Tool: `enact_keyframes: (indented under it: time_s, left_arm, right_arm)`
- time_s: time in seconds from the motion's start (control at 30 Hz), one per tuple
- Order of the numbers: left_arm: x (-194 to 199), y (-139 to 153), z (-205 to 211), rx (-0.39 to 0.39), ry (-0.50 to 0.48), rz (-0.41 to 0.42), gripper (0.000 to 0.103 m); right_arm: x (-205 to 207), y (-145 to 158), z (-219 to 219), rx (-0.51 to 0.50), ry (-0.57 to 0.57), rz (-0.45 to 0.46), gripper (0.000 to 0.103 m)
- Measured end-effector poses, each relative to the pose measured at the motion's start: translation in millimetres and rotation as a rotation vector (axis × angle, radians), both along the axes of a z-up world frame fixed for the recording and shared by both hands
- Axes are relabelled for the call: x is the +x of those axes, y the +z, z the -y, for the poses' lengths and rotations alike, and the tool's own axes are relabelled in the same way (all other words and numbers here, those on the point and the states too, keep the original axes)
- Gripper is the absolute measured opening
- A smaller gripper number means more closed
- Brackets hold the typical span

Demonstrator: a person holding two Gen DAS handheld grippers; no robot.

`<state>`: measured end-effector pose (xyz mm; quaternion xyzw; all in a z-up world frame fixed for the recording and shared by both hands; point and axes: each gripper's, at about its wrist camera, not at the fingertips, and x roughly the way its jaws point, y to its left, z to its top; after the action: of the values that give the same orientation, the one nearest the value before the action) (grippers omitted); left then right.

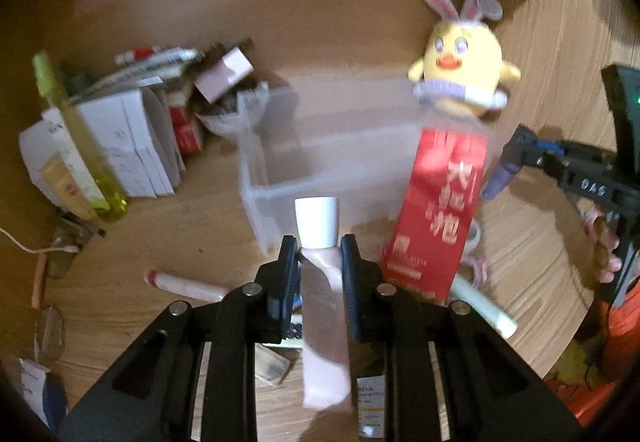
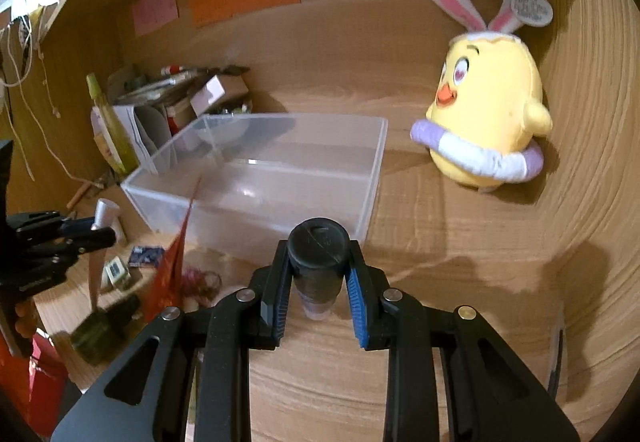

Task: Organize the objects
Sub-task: 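Carry the lip gloss and pink tube with both tools over the clear box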

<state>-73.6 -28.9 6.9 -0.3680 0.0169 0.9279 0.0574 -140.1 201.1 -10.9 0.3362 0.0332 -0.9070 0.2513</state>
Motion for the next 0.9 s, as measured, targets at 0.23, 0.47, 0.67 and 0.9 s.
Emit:
enact_keyframes:
  time_s: [0.23, 0.47, 0.67, 0.9]
  left_arm:
    - [6.0, 36.2, 13.7, 0.055, 0.032, -0.108, 0.02]
    - [-1.8, 60.7, 14.3, 0.08, 0.053, -0.181, 0.02]
    - [-12.9, 77.4, 12.1, 0.081, 0.057, -0.226, 0.02]
    - [-30.6, 92.3, 16.7, 0.09, 0.087, -0.262, 0.02]
  right_arm:
    - [-3.2, 26.1, 0.3, -0.032, -0.01, -0.06, 0.023]
    - [-13.8, 45.8, 5.8, -0.036, -0.018, -0.113, 0.023]
    - [-28.0, 53.2, 15.7, -0.023, -0.015, -0.13, 0.023]
    - [-40.2, 56.0, 32.0, 0.023, -0.002, -0.146, 0.023]
